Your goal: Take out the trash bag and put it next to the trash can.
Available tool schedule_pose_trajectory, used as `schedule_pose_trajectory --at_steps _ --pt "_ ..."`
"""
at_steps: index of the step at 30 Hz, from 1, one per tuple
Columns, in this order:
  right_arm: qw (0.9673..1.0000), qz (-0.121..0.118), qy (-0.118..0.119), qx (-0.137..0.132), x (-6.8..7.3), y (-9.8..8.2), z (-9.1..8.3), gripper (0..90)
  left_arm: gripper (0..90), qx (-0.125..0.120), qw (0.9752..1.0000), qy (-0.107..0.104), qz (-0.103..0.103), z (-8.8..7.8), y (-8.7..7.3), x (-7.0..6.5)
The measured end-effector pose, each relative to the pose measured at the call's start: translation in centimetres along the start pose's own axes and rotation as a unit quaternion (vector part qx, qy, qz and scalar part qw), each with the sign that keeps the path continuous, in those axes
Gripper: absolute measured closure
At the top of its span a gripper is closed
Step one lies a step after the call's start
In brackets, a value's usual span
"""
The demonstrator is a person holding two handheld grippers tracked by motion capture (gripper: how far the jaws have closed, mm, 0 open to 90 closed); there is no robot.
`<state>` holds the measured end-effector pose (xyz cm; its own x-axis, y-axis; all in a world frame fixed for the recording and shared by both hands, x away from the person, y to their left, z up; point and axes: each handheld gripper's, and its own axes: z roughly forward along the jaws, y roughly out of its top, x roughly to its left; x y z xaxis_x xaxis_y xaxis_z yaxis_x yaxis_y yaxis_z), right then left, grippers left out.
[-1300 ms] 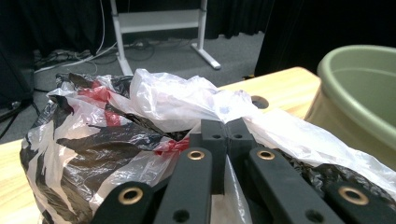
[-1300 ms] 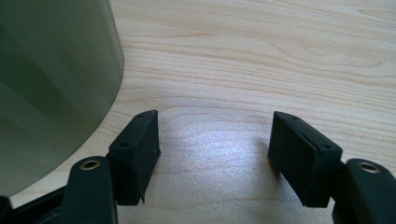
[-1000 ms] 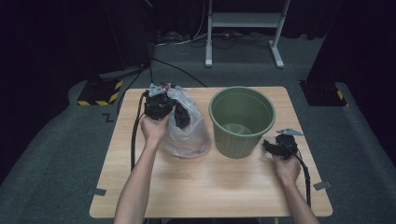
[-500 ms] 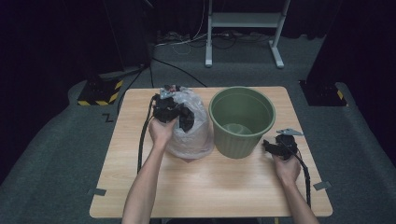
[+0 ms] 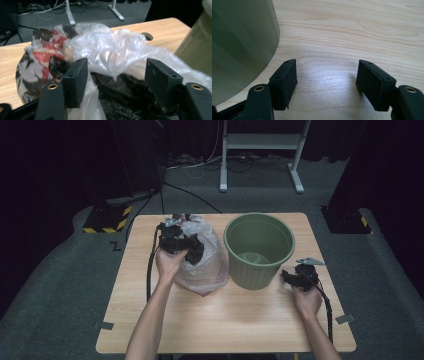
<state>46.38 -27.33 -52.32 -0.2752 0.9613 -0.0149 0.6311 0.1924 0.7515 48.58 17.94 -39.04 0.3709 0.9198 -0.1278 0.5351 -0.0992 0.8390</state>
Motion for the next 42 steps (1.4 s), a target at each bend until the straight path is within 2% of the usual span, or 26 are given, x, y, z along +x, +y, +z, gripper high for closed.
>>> schedule_pose_trajectory --at_steps 6,13,17,28,34,42 --pt "1.0000 0.000 0.000 0.000 0.0 0.0 0.0 32.5 30.6 -0.001 1.0000 -0.003 0.001 -1.2 0.2 0.1" --pt "1.0000 0.000 0.000 0.000 0.0 0.0 0.0 32.5 29.1 -0.015 0.9998 -0.003 0.011 -3.1 -0.1 0.0" --pt "1.0000 0.000 0.000 0.000 0.0 0.0 0.0 32.5 29.1 -0.026 0.9997 -0.002 0.003 -4.3 -0.5 0.3" --pt "1.0000 0.000 0.000 0.000 0.0 0.0 0.0 32.5 29.7 -0.040 0.9992 0.007 -0.002 -7.1 -2.3 1.1" --pt "1.0000 0.000 -0.001 0.000 0.0 0.0 0.0 32.6 30.2 -0.042 0.9991 0.010 -0.002 -8.0 -3.5 1.1" --pt "1.0000 0.000 -0.001 0.000 0.0 0.0 0.0 32.6 30.9 -0.048 0.9988 0.009 -0.012 -9.1 -4.8 1.4"
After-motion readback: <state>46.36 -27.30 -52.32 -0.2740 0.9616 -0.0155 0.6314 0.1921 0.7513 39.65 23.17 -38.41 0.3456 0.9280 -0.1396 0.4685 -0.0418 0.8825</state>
